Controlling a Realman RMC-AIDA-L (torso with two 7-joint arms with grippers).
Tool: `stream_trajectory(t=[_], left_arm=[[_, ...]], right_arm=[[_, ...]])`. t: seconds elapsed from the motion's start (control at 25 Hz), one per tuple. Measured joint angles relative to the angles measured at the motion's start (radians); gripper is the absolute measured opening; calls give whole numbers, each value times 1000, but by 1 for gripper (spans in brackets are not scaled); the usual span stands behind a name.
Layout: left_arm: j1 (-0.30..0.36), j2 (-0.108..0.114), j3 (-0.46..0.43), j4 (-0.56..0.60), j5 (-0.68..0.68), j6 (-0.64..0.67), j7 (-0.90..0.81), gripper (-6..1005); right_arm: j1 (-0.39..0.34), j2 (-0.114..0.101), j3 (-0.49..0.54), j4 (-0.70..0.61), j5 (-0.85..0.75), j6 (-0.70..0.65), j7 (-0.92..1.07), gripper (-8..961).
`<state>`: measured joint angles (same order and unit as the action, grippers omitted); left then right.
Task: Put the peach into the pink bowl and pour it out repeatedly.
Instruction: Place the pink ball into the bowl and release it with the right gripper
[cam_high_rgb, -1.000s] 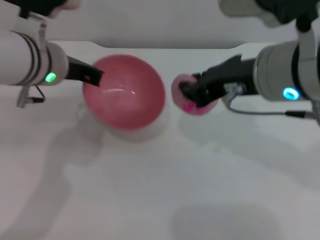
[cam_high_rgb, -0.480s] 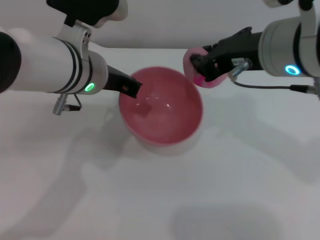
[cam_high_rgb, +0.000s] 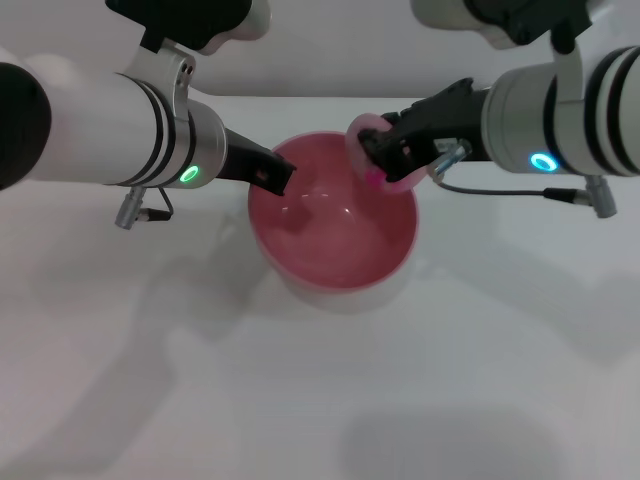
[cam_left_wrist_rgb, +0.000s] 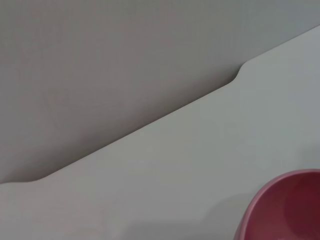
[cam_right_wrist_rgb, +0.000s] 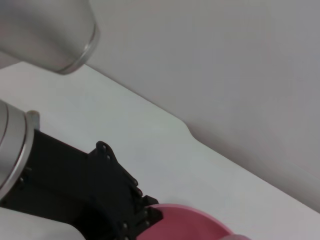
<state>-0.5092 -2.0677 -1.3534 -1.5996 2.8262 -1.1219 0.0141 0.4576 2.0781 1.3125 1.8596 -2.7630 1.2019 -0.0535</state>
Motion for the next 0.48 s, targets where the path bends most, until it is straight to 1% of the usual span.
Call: stream_trajectory(t=[0.24,0.48], left_arm=[[-2,0,2,1,-7,9,0,44],[-2,0,2,5,-7,10,0,44]], right_arm=[[14,-1,-10,-16,59,-5,4,239],[10,-2,-24,-8,58,0,7,266]])
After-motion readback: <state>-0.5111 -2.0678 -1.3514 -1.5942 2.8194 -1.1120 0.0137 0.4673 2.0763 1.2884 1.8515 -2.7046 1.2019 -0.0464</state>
